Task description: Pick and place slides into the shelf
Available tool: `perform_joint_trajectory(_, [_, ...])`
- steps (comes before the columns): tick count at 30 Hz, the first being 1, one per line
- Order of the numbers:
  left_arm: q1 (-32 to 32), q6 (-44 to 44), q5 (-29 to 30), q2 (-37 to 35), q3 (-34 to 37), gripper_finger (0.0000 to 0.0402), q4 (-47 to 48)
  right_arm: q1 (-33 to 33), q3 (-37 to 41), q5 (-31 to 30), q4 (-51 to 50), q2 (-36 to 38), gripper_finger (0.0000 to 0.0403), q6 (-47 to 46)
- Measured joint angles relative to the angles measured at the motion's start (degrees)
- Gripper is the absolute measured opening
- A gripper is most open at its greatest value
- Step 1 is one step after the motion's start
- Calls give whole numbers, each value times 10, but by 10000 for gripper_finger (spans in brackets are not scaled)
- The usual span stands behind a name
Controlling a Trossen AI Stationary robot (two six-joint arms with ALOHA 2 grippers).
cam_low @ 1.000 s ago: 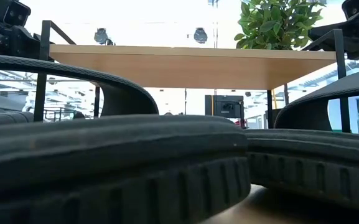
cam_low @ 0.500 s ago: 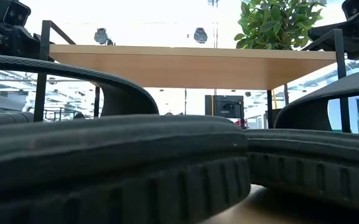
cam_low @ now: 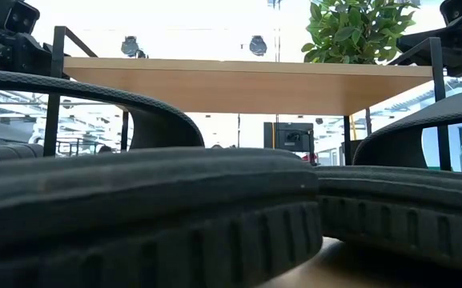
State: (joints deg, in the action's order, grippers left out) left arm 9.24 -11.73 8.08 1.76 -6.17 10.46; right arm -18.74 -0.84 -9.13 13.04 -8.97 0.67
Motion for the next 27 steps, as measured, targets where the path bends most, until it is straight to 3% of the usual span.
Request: perform_joint_trajectory(27, [0, 0, 0, 0, 0, 26, 0, 0, 0, 4, 27, 0, 4, 0])
